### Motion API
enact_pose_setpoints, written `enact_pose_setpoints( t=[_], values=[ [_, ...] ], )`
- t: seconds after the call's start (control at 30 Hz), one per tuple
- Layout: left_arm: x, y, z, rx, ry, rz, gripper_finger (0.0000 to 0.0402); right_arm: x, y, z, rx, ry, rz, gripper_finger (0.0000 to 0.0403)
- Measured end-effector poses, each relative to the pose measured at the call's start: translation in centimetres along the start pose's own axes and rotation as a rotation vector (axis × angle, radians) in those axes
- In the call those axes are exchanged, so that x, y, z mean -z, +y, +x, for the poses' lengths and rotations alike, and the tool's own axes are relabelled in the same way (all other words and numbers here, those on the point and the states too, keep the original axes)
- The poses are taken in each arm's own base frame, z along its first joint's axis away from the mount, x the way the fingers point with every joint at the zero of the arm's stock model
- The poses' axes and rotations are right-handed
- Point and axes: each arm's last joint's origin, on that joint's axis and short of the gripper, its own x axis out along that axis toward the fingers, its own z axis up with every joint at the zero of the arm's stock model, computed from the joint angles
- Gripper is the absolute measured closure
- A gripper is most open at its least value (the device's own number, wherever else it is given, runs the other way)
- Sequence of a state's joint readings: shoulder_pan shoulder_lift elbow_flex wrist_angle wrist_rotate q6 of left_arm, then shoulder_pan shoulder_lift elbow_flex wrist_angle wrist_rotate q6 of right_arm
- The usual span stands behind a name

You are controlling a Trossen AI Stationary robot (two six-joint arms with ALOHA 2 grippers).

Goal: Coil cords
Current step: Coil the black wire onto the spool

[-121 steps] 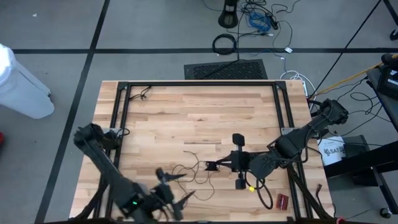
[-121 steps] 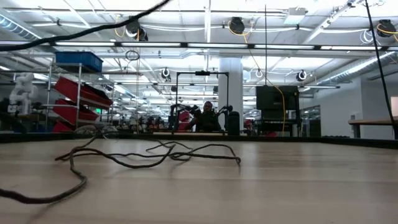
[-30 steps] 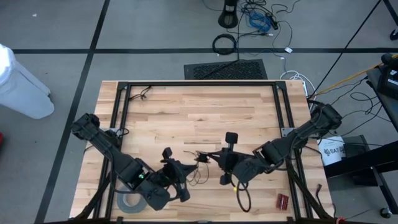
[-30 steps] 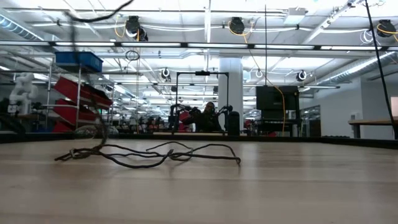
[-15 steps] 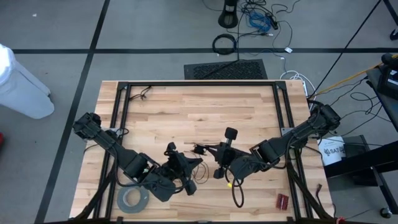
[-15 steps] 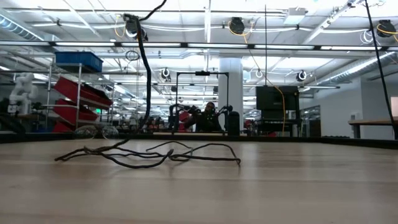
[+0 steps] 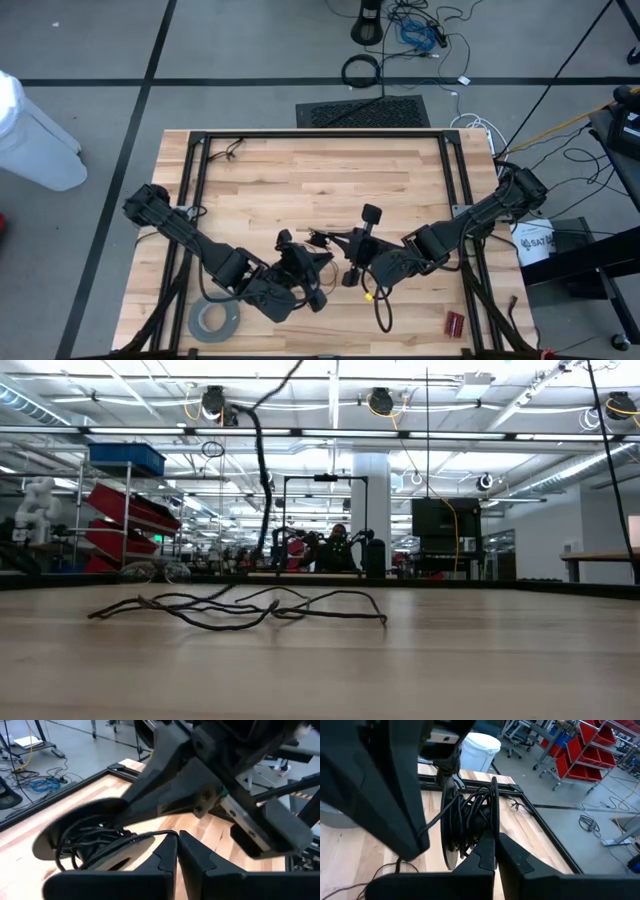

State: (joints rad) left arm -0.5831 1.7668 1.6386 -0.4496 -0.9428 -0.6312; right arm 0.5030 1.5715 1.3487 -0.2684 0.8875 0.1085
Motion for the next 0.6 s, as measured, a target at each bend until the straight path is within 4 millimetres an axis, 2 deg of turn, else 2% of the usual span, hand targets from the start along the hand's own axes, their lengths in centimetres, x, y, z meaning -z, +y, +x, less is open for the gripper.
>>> enact_pose_setpoints(
  t=[0.4,0.6],
  values=[
    [0.3,-0.4,0.0,0.008,-0.01,-0.028,0.0282,-0.1,0.0,0.0,0.0,-0.004,0.006,0.0403],
    [2.0,-0.7,0.4,-0.001,0.011,-0.031,0.0259,-0.5,-0.2,-0.7,-0.013,-0.02,0.003,0.0403]
  ],
)
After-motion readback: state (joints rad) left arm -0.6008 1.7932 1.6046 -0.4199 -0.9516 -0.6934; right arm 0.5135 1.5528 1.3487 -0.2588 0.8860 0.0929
